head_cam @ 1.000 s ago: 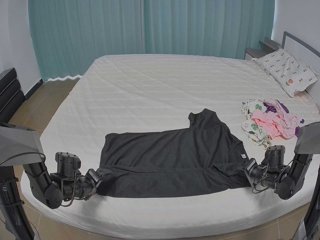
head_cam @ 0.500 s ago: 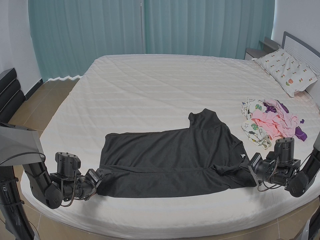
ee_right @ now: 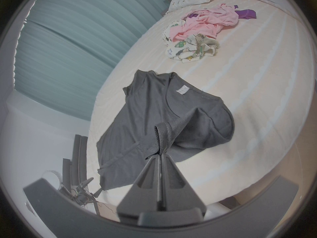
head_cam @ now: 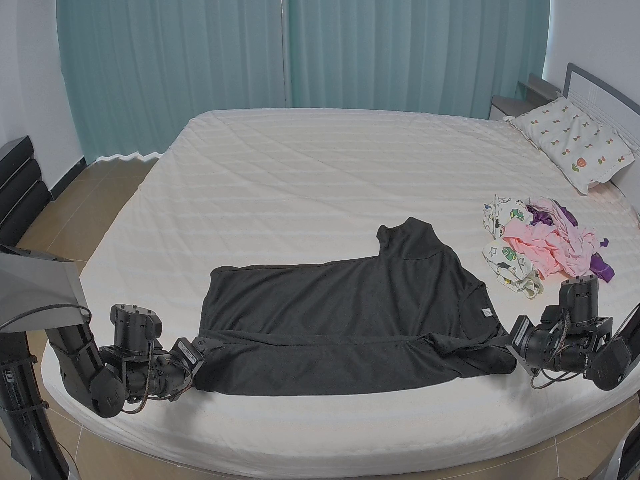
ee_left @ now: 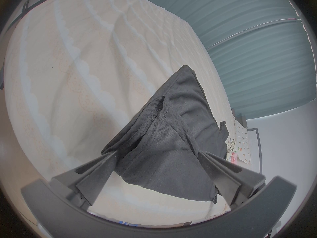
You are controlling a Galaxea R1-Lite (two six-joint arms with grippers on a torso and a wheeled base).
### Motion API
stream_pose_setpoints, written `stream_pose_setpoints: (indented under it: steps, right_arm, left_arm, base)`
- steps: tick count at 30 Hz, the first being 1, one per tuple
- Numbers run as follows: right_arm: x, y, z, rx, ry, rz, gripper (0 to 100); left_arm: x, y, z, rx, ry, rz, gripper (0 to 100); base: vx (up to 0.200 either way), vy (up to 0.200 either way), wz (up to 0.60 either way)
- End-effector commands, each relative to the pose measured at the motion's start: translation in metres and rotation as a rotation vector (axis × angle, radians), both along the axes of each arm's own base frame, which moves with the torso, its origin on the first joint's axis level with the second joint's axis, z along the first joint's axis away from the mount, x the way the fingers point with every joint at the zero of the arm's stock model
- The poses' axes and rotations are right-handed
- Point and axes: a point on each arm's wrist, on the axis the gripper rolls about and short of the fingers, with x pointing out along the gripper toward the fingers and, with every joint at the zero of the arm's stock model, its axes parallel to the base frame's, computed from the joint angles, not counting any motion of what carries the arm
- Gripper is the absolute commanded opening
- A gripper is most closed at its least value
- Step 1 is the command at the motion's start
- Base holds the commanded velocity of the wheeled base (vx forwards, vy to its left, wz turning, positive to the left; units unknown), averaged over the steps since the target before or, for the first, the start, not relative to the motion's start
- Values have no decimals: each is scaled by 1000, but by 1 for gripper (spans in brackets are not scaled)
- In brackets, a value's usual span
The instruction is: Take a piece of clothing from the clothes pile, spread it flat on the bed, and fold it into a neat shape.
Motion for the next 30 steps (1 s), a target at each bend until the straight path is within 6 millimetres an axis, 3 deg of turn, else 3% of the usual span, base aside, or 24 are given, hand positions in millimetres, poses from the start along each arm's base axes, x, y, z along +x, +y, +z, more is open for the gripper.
stream_pose_setpoints:
  steps: [1,11,12,20,30]
  right_arm:
    - [-1,-7,-1,-32,22,0,0]
    - [-1,-15,-12,-53,69,9,0]
    - [-1,-16,-15,-65,90,18,100]
    - [5,-30,-38,-130,193,21,100]
    - [27,-37,-41,-29,136,6,100]
  left_arm:
    - [0,0,0,0,1,0,100]
    - [-1,0,-1,1,3,-2,100]
    - [0,0,0,0,2,-1,100]
    - [-1,0,-1,0,5,0,100]
    - [-1,0,-1,0,4,-1,100]
  base:
    - [0,0,0]
    - [0,0,0]
    - [0,0,0]
    - [0,0,0]
    - [0,0,0]
